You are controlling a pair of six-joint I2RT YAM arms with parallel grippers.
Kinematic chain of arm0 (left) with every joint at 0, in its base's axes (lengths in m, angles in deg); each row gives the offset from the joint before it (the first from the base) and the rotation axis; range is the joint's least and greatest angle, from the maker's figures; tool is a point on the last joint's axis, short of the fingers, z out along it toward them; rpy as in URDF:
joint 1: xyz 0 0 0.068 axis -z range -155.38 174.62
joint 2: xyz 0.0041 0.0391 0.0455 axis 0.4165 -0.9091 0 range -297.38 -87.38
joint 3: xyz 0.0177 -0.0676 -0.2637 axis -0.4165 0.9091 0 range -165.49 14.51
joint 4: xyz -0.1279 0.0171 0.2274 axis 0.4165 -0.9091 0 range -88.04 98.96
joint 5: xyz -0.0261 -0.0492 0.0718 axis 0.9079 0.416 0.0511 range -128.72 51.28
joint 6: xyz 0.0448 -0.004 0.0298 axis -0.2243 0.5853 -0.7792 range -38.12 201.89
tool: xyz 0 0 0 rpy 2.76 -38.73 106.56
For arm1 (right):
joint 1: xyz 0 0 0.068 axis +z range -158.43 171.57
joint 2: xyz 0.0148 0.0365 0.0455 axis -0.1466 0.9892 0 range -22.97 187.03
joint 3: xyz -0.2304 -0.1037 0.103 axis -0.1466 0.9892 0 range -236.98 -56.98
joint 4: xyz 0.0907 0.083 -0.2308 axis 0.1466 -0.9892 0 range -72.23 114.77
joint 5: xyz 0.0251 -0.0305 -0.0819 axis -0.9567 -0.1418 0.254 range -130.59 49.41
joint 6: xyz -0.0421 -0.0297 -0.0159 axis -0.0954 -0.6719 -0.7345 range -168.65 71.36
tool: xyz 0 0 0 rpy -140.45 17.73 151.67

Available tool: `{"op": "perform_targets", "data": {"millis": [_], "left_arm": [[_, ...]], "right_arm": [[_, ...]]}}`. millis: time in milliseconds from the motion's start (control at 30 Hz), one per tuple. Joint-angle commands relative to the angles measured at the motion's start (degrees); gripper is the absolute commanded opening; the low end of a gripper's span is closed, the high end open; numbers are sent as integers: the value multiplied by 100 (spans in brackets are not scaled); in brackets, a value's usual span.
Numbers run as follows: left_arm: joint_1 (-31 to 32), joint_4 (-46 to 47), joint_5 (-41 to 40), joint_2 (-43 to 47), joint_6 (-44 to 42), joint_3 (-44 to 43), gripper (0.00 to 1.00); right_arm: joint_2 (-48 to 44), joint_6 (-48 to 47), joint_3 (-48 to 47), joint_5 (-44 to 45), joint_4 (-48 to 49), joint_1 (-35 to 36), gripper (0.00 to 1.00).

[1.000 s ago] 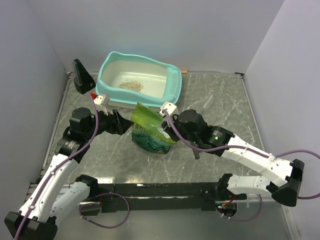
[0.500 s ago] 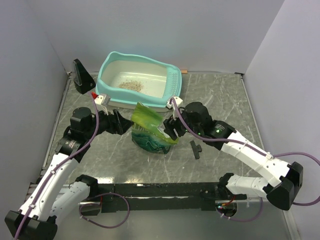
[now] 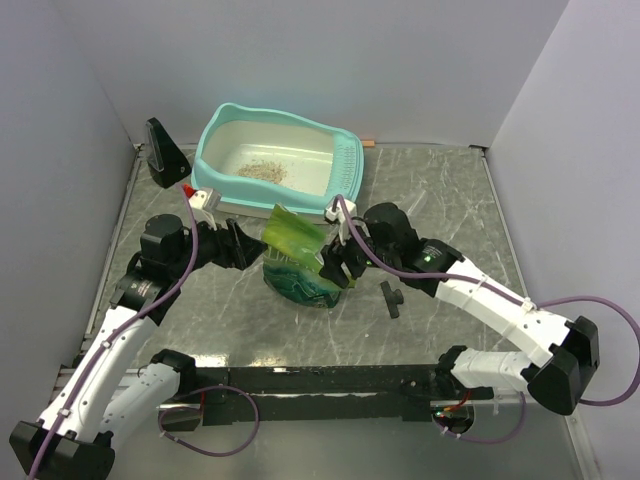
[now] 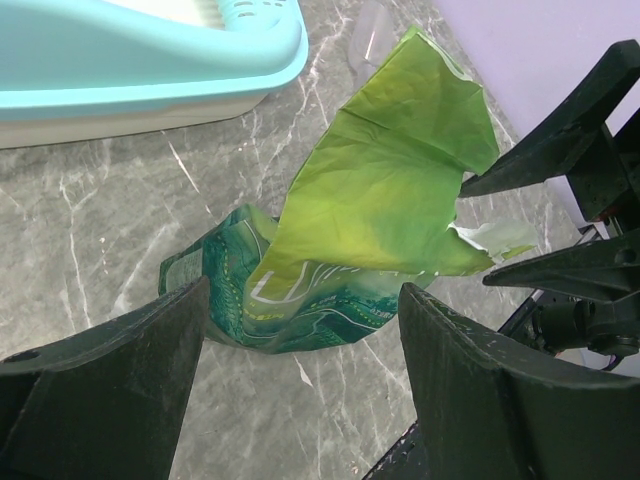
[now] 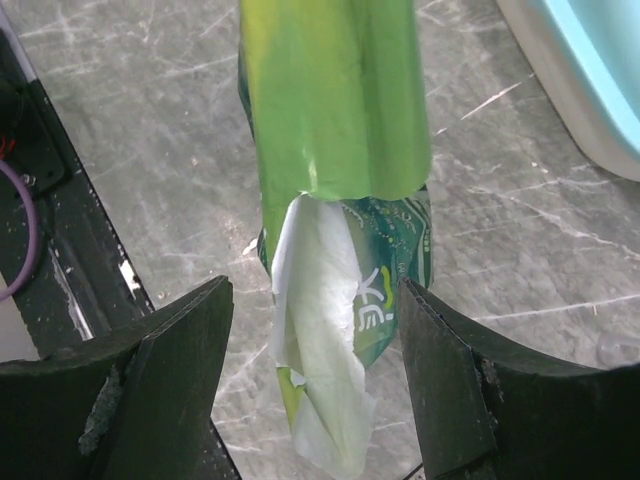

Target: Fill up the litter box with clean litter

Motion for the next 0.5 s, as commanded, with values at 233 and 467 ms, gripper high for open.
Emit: {"op": "perform_targets", "data": {"millis": [233, 467], "left_arm": [[-18, 139, 166, 1, -80, -21, 81], [-18, 148, 175, -16, -80, -21, 81]], "right_arm": [[-399, 383, 138, 293, 452, -368, 74], [-232, 410, 218, 162, 593, -421, 74]]}}
